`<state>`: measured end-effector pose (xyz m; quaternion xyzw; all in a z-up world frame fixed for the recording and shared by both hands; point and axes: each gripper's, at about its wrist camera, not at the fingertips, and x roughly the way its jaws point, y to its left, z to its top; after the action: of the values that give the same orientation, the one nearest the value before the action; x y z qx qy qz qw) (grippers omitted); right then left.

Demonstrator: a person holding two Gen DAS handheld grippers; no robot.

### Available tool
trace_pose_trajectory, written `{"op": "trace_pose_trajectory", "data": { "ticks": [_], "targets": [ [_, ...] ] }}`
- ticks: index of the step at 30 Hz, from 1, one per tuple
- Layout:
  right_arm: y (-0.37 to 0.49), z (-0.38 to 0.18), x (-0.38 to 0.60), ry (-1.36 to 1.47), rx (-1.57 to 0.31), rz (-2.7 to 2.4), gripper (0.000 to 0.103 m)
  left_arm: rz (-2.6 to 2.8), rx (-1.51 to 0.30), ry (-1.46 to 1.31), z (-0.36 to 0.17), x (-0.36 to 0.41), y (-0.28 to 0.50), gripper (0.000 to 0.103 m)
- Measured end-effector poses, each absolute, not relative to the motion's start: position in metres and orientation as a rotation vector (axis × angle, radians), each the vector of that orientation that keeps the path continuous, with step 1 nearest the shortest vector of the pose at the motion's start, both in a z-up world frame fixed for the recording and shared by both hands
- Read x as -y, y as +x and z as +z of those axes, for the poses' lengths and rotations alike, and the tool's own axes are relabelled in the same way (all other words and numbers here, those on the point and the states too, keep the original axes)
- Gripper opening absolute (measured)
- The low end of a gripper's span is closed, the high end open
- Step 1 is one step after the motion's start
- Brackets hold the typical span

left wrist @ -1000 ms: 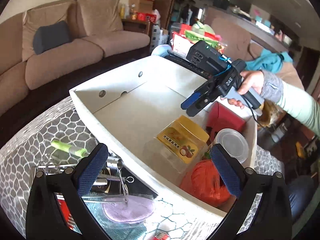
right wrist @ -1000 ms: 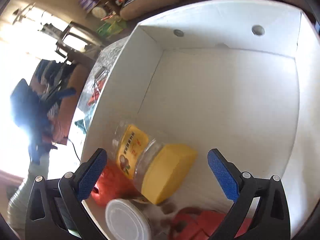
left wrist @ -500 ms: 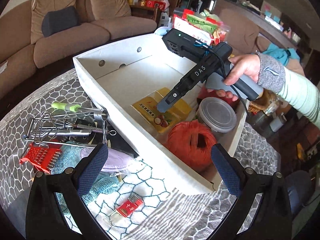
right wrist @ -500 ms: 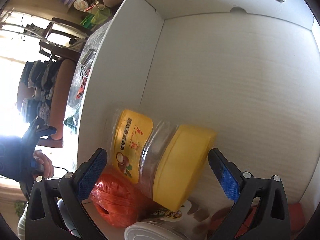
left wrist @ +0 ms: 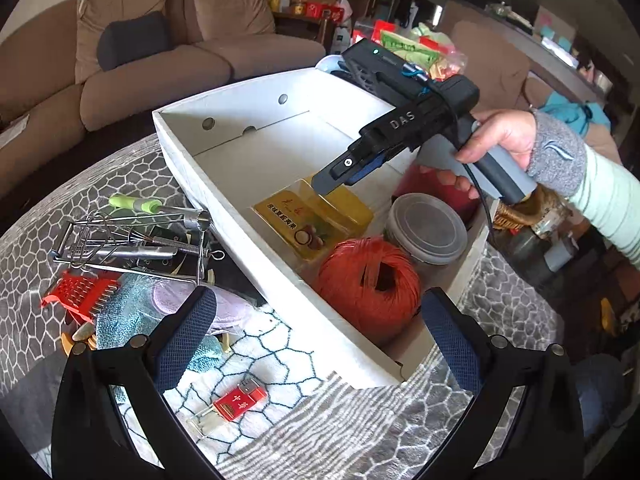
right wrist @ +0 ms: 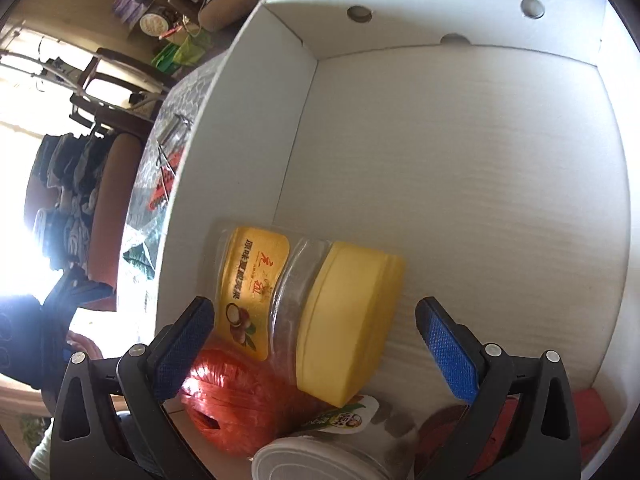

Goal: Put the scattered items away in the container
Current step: 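Withdraw the right tool from the tray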

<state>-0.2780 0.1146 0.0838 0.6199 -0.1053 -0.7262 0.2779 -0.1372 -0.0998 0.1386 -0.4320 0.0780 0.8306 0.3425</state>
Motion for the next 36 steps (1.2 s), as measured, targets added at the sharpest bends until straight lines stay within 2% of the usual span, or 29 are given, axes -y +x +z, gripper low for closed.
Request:
{"op": "trace_pose_trajectory", "data": {
  "ticks": [5, 11, 17, 21, 36],
  "targets": [
    [-0.230, 0.120, -0.122, 1.535, 0.125, -2.150, 0.103, 2.240, -0.308, -1.193, 0.137, 0.076, -0.114, 0.103],
    [-0.168, 0.140, -0.114, 1.377, 0.004, -2.363, 0.103, 2.270, -0.228, -1.199, 0.140, 0.054, -0.095, 0.103],
    [-0.127, 0.146, -0.113, 1.280, 0.006, -2.517, 0.103, 2.310, -0.116, -1.189, 0.153, 0.050, -0.081, 0.103],
    [-0.100, 0.153, -0.106, 1.251, -0.052, -2.565, 0.103, 2.347, -0.139, -1.209, 0.158, 0.052, -0.065, 0.103],
    [-0.012, 0.167, -0.094, 1.189, -0.011, -2.627, 0.103, 2.433, -0.069, -1.236, 0.176, 0.085, 0.025, 0.103]
  ]
}}
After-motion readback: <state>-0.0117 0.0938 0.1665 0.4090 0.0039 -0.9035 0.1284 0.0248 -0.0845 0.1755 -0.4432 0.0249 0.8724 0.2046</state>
